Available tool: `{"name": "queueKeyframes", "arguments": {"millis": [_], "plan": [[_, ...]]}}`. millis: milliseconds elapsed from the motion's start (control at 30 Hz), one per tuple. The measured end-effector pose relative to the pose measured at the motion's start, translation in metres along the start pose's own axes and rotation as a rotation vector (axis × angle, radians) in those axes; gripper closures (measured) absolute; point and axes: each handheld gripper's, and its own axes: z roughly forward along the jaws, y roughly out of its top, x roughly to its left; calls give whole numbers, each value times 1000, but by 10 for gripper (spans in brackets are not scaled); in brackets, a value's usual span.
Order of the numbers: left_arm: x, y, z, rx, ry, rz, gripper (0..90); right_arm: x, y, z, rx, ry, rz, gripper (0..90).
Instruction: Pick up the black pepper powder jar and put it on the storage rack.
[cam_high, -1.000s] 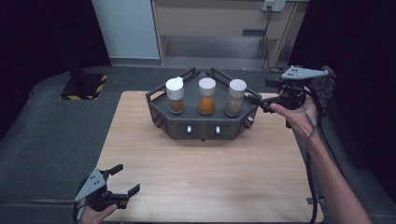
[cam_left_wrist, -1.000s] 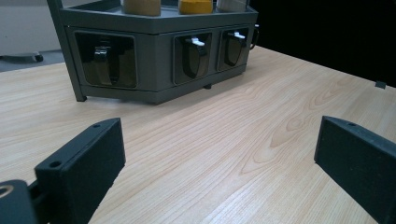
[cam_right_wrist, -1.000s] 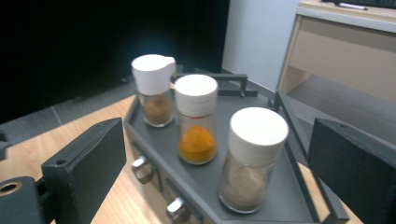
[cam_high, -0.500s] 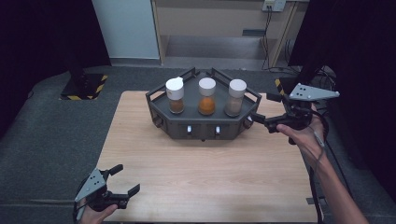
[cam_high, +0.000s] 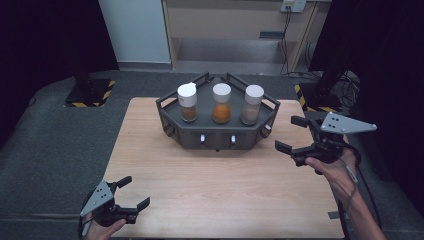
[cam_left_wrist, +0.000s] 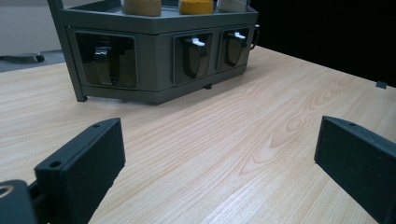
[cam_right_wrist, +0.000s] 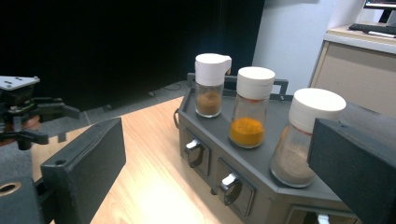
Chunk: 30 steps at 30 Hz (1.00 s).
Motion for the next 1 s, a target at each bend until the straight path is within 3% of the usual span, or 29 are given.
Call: {"name": "queueKeyframes", "arguments": {"millis": [267, 567, 1000], "plan": [[0, 0, 0, 2, 1, 0, 10, 15, -16, -19, 2, -30, -10, 53], [-1, 0, 1, 3, 2, 2, 10, 27, -49, -32, 14, -42, 11, 52], [-2, 0, -1, -1, 5, 2, 10, 39, -71, -45, 7, -58, 13, 45]]}}
